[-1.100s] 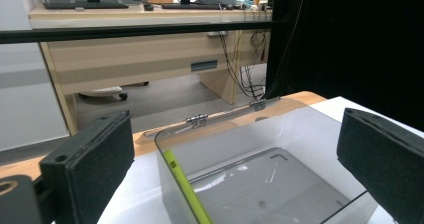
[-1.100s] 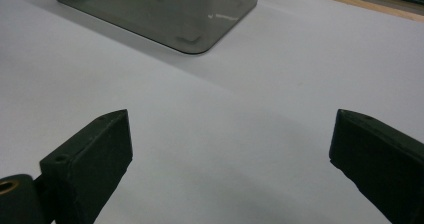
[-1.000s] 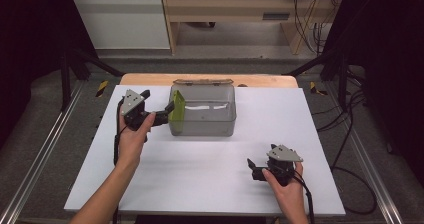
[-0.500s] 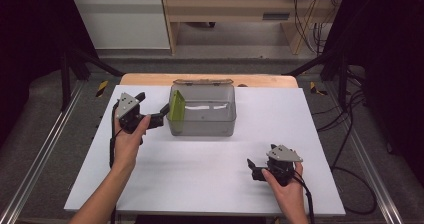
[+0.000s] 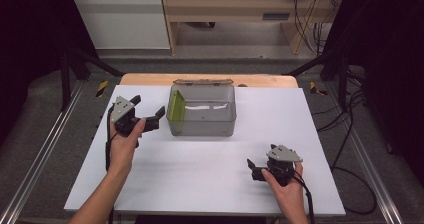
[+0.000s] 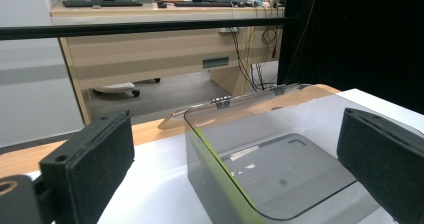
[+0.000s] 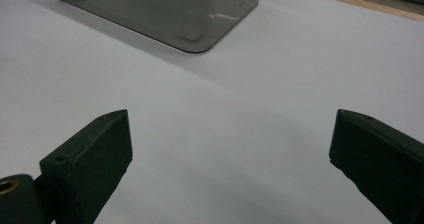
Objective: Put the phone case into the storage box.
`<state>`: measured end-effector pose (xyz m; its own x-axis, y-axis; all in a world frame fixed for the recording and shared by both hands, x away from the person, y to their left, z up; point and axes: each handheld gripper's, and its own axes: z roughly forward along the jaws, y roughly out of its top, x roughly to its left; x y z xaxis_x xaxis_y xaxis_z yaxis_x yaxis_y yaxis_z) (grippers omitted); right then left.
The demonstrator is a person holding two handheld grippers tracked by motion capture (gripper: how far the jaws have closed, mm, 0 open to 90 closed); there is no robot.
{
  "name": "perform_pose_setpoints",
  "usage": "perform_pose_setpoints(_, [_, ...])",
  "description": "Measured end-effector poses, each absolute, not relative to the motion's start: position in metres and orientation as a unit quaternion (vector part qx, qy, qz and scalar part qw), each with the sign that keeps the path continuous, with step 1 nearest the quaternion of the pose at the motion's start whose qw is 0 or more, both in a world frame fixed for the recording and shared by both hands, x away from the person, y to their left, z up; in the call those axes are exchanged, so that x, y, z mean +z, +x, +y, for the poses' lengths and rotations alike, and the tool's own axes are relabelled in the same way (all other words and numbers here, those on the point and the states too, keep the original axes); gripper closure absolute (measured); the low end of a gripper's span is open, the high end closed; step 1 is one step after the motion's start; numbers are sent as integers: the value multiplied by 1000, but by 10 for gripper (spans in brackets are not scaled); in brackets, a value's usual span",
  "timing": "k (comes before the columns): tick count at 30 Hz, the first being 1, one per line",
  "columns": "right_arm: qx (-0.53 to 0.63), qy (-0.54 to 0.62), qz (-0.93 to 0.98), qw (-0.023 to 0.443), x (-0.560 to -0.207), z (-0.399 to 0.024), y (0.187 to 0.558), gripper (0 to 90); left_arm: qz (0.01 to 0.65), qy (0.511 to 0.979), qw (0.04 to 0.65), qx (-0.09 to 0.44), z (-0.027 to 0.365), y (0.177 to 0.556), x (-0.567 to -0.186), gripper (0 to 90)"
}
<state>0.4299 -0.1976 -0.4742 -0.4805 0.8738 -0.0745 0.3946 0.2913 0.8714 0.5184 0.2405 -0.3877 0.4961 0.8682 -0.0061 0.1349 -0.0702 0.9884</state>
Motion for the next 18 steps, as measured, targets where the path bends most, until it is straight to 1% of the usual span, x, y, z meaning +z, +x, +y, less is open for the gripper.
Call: perform_pose_setpoints(18, [419,422,752,285,-474,-197,430,41,380,651,567,332,250,506,-398,14])
